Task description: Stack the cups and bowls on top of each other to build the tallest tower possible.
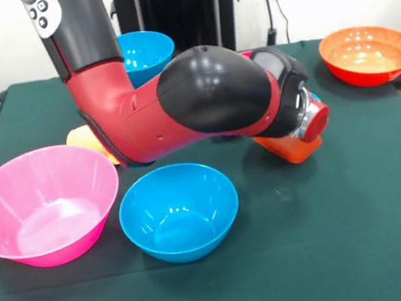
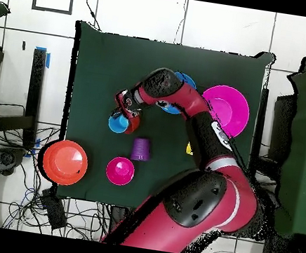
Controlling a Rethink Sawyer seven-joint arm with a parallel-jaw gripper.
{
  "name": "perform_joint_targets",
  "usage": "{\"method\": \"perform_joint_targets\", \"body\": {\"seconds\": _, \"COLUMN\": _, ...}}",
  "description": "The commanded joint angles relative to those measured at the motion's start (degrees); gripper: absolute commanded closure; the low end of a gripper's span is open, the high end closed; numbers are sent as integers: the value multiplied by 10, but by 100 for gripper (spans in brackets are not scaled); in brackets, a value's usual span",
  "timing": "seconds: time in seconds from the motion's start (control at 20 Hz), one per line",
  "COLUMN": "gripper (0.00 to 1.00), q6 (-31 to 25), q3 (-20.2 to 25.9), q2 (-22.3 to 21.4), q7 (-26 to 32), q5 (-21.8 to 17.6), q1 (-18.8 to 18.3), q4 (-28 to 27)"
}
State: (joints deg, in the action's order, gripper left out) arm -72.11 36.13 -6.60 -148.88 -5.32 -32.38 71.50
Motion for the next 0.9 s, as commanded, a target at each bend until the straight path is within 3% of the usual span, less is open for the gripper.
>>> {"method": "perform_joint_targets", "body": {"seconds": 0.05, "gripper": 100, "q6": -121, "q3": 1, "q2": 11, "q7": 177, "q5": -62, "q1": 23, "q4": -170}}
{"method": "perform_joint_targets", "body": {"seconds": 0.9, "gripper": 100, "q6": -95, "q3": -4, "q2": 26, "q7": 205, "q5": -72, "q1": -22, "q4": -120}}
